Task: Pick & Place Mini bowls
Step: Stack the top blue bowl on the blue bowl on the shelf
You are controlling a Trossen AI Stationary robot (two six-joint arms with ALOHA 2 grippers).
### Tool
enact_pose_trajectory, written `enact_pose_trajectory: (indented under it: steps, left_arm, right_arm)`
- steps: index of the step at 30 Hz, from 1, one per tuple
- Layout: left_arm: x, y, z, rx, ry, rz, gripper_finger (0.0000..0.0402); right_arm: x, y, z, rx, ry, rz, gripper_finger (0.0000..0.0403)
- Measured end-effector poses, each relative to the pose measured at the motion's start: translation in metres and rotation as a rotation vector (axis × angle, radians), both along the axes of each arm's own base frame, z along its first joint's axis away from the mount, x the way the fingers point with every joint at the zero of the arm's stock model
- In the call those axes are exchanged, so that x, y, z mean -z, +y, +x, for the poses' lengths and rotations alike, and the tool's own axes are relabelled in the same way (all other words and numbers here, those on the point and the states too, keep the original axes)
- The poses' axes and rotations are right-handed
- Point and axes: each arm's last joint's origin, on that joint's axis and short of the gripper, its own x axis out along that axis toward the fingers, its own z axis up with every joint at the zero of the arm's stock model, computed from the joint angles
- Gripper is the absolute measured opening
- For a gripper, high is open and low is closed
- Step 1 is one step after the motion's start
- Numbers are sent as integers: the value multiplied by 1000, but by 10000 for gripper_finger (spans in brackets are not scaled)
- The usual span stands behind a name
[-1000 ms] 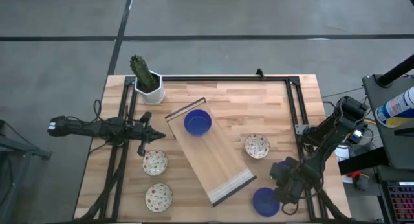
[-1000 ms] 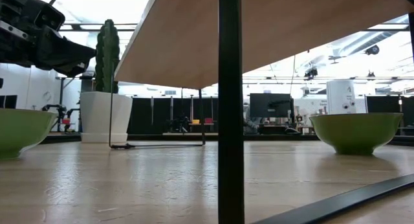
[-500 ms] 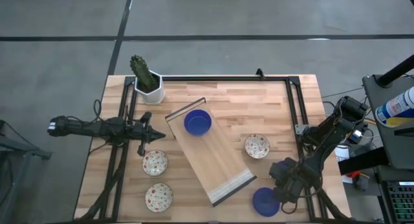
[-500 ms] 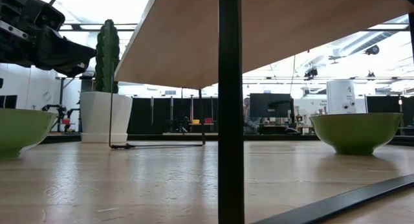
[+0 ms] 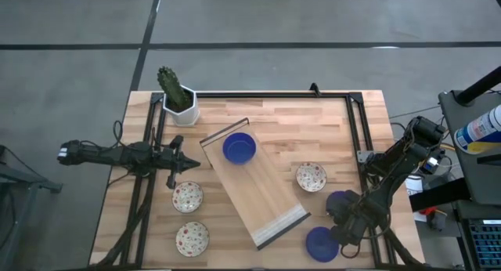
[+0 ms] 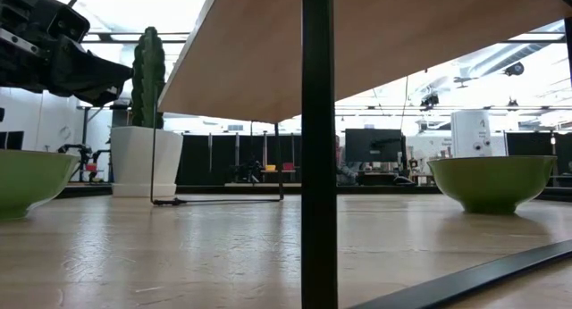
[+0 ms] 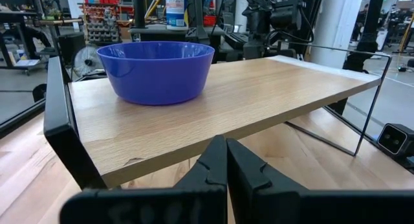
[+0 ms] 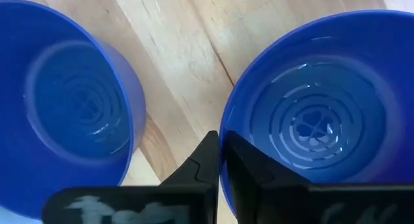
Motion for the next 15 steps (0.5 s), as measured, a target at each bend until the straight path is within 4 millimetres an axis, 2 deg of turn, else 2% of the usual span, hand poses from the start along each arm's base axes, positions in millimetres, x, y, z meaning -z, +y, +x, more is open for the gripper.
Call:
enact_pose_trajectory:
  steps: [7,15]
  left_arm:
    - [0,0,0,0,0,0,0]
    - [0,0,0,0,0,0,0]
  right_arm:
    - [-5,1,1,-17,10,-16,12]
    - [-32,2,2,-38,64,-85,10]
